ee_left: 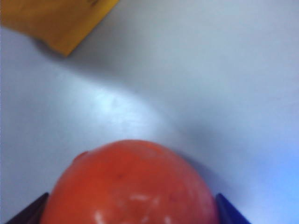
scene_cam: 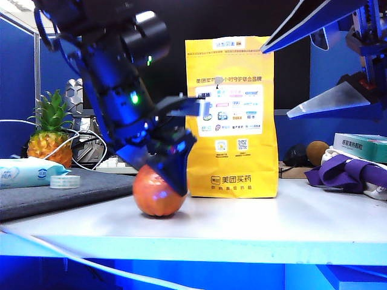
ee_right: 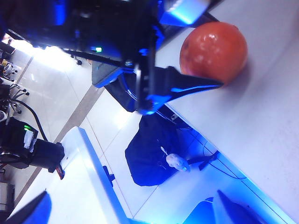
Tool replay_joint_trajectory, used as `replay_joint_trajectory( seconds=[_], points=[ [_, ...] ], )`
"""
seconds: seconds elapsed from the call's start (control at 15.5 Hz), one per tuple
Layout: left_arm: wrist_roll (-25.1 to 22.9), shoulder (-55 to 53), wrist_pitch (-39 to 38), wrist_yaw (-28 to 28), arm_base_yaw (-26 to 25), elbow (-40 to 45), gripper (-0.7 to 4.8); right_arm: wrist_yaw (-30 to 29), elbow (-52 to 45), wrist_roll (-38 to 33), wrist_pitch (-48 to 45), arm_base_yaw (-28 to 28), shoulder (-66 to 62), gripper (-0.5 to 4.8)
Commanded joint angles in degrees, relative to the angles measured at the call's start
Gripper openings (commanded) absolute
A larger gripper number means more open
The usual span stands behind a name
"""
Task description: Pick up the orange and throw it into the yellow paper bag.
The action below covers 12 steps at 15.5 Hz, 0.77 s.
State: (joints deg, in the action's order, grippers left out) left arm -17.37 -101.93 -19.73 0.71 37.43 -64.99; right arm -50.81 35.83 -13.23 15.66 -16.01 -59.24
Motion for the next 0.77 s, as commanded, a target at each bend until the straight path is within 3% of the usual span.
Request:
replay_joint_trajectory(
  seconds=[0.06,0.19,0.45,0.65,0.77],
  points=[
    [-0.79,-0.66,-4.59,0.83,0.13,-0.35,2.35,-0.33,0.22,-0.04,-1.31,0.00,0.11,4.79],
    [-4.55,0.98,-12.24,0.17,0.09,-6.56,2.08,-0.39,0.24,-0.11,-5.99,0.04,0.26,4.79],
    [-4.74,10.73,-13.59,1.31,0.13,-12.92,2.07,1.66,2.95,-0.48,-13.29,0.09,1.95,4.79],
    [-5.27,21.62,-6.32,4.50,0.11,-13.99,2.08,8.59,8.22,1.51,-12.92,0.20,3.80,4.79],
    [-7.82,25.18,3.26,9.81,0.07,-13.97,2.09,14.10,11.54,6.32,-12.98,0.20,5.46,4.79]
  ],
)
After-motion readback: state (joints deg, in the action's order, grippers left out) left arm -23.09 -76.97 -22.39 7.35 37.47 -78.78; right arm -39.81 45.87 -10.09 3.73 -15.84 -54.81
